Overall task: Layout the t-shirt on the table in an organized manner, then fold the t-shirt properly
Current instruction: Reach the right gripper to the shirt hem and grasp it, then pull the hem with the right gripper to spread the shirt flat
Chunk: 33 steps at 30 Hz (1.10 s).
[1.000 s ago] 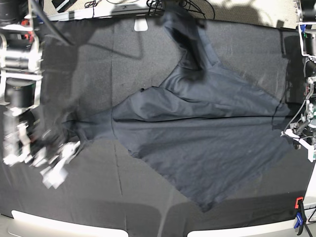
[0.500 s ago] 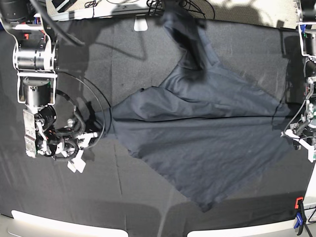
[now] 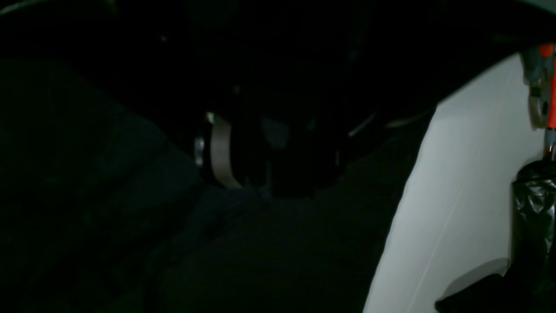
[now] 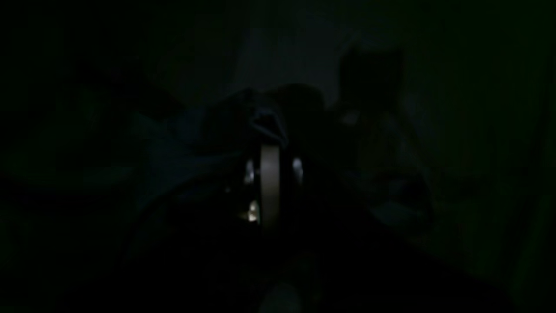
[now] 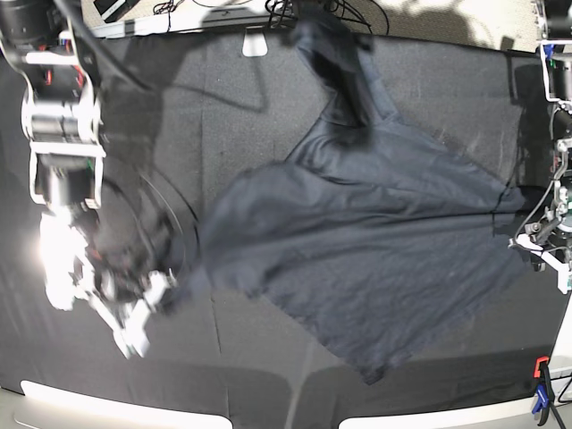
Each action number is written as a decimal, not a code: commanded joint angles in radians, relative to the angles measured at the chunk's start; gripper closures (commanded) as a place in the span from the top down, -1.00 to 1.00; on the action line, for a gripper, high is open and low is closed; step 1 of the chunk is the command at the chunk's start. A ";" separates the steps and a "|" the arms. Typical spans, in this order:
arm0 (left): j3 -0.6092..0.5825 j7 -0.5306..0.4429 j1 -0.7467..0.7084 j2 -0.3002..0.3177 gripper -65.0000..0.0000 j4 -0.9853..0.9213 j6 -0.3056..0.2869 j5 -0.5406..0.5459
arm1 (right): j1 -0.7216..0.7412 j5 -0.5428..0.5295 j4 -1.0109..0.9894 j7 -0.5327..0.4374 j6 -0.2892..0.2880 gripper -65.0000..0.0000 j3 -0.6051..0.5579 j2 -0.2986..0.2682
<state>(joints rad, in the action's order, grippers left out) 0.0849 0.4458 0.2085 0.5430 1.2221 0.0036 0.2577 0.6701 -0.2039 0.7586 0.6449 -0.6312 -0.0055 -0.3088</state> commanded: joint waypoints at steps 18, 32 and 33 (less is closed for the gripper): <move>0.008 -0.004 0.024 0.019 -0.27 0.017 0.012 -0.006 | 0.272 0.126 0.015 -0.298 0.116 -0.68 0.003 0.068; 0.008 -0.004 0.024 0.019 -0.27 0.017 0.012 -0.006 | 0.268 -0.107 0.015 -0.026 0.061 -0.03 0.003 0.068; 0.008 -0.005 0.024 0.019 -0.27 0.017 0.012 -0.006 | 0.263 -0.150 0.016 0.045 0.012 -0.03 0.003 0.068</move>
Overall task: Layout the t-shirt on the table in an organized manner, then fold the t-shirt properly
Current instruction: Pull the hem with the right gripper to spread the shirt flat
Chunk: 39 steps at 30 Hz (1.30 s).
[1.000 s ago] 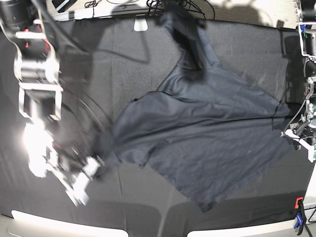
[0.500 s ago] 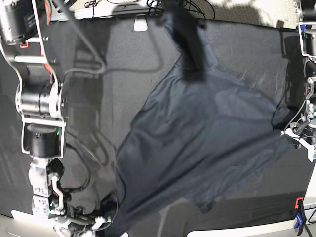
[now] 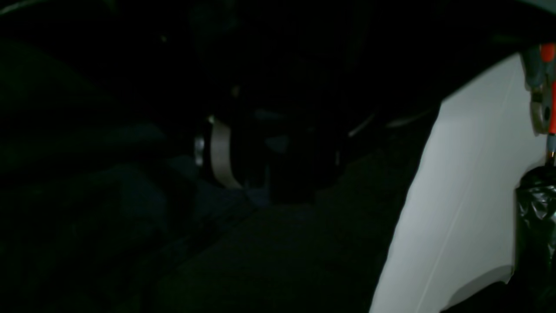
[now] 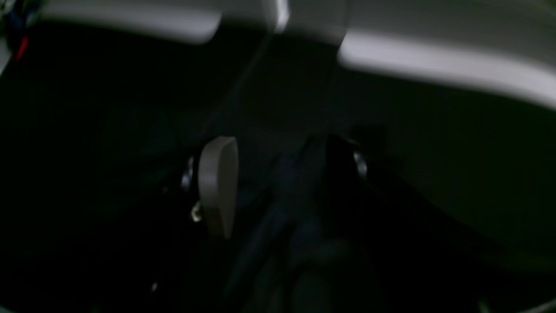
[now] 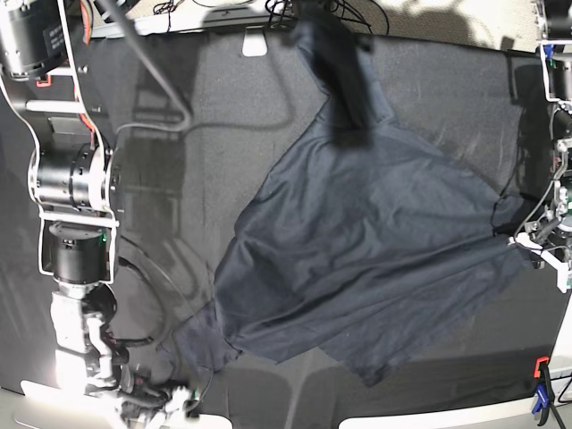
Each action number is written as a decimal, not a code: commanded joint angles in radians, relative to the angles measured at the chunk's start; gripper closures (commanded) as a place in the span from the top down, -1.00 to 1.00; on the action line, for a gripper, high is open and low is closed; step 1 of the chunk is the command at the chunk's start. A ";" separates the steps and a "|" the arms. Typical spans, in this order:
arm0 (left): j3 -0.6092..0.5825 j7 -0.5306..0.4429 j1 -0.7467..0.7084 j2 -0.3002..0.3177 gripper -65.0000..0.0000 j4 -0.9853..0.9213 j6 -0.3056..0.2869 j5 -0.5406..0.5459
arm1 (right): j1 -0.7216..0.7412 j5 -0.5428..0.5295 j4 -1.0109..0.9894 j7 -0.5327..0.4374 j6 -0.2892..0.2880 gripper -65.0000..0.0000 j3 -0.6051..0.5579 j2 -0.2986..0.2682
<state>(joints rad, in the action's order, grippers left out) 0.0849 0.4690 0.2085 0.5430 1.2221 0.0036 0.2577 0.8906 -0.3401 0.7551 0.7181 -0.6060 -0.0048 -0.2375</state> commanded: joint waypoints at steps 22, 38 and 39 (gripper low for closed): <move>0.008 -0.028 0.024 0.020 -0.27 0.017 0.012 -0.006 | -0.383 -0.169 0.210 0.282 -0.086 -0.11 0.003 -0.005; 0.008 -0.028 0.024 0.019 -0.27 0.017 0.012 -0.006 | -0.601 -0.233 0.449 0.404 -0.085 -0.11 0.157 -0.002; 0.008 -0.027 0.024 0.019 -0.27 0.017 0.012 -0.006 | -0.621 -0.246 0.449 0.404 -0.083 -0.11 0.160 0.000</move>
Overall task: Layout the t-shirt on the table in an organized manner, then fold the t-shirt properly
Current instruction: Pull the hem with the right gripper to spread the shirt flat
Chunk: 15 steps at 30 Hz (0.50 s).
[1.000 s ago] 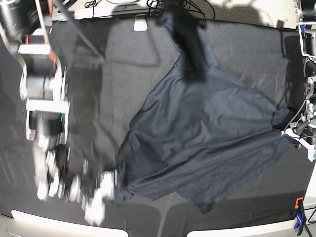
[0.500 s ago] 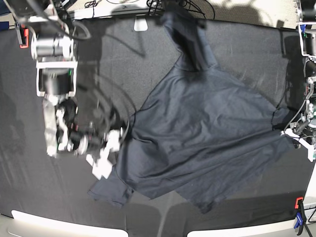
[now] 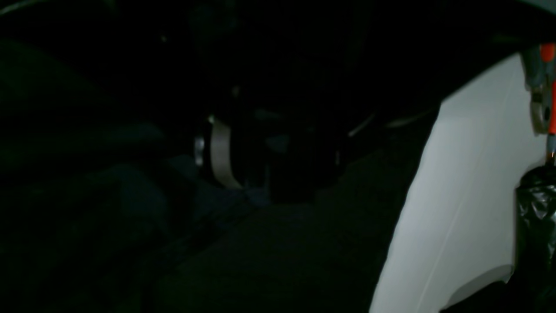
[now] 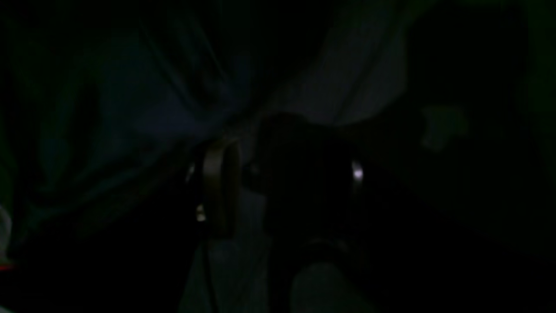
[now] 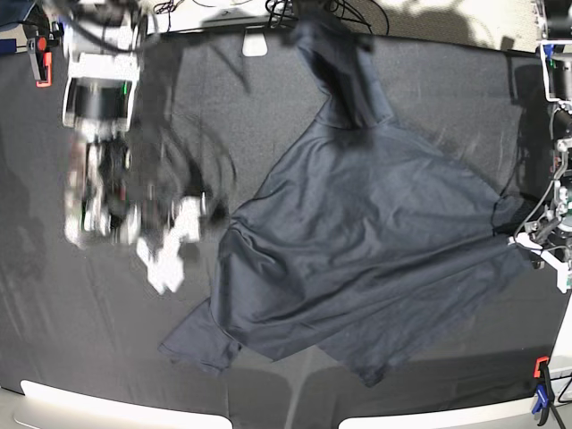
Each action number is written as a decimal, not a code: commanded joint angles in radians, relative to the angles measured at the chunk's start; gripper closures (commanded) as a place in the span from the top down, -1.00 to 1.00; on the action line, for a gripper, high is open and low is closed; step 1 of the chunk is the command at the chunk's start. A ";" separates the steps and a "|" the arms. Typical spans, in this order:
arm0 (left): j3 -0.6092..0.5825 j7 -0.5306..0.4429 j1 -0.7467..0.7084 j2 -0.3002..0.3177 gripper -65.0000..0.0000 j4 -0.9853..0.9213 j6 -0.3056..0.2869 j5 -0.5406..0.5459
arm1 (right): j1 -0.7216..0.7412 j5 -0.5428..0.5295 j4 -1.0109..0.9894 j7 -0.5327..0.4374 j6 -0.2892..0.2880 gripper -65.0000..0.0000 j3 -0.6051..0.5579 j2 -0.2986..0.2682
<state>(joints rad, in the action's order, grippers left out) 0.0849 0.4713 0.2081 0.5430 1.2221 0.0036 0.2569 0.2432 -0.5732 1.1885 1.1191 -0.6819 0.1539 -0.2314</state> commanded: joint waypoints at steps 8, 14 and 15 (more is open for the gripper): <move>0.008 -0.030 0.024 0.020 -0.27 0.017 0.012 -0.005 | -0.049 -0.031 0.016 -0.066 -0.004 -0.11 0.001 0.098; 0.008 -0.030 0.024 0.020 -0.27 0.017 0.012 -0.005 | -0.043 0.116 0.016 -0.162 0.055 -0.11 0.001 0.207; 0.008 -0.030 0.024 0.020 -0.27 0.017 0.012 -0.005 | -0.044 0.141 0.016 -0.175 0.058 -0.13 0.001 0.220</move>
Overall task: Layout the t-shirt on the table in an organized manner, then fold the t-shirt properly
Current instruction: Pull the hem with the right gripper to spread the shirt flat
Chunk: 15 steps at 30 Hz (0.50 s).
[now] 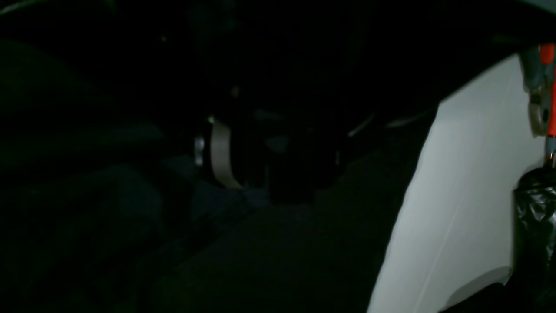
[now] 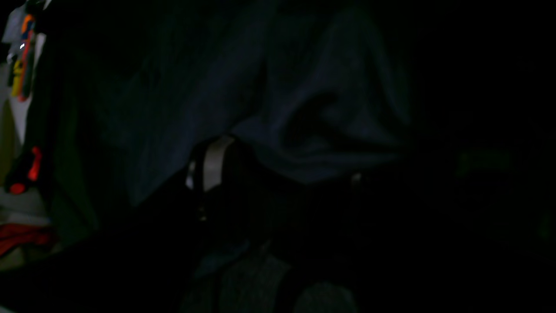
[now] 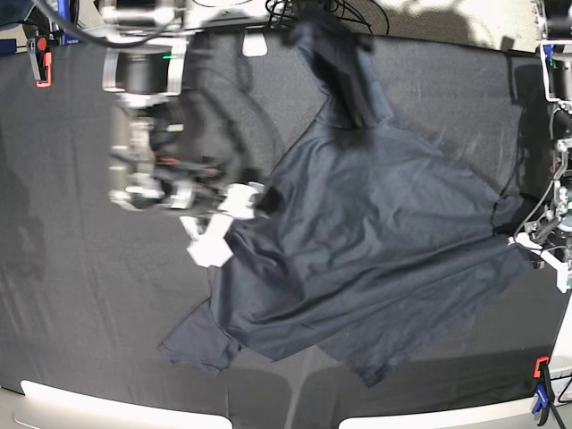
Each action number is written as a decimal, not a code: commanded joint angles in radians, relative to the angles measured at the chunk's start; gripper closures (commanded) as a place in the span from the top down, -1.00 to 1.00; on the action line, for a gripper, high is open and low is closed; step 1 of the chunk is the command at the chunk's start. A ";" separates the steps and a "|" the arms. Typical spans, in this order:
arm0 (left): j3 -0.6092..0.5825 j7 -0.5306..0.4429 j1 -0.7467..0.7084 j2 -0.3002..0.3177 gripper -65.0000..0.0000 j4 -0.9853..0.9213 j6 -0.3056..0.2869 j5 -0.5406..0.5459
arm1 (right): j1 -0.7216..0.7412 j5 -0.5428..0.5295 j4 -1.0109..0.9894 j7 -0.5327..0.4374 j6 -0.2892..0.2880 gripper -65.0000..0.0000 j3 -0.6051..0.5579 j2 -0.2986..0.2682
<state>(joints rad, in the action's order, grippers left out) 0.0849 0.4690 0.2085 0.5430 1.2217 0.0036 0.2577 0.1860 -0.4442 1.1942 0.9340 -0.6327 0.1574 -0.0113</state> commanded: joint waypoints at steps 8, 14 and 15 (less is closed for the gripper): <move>0.008 -0.028 0.023 0.020 -0.27 0.017 0.012 -0.006 | -0.002 0.083 0.115 0.060 0.003 -1.00 0.019 0.014; 0.008 -0.027 0.023 0.020 -0.27 0.017 0.012 -0.006 | -0.056 0.089 0.373 0.119 -0.006 -1.00 0.082 -0.057; 0.008 -0.027 0.023 0.020 -0.27 0.017 0.012 -0.006 | -0.063 0.089 0.398 0.130 -0.006 -1.00 0.085 -0.083</move>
<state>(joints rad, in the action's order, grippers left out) 0.0849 0.4694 0.2081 0.5430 1.2221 0.0036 0.2573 0.1089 -0.3454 1.5764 1.0657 -0.6361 0.2394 -0.0891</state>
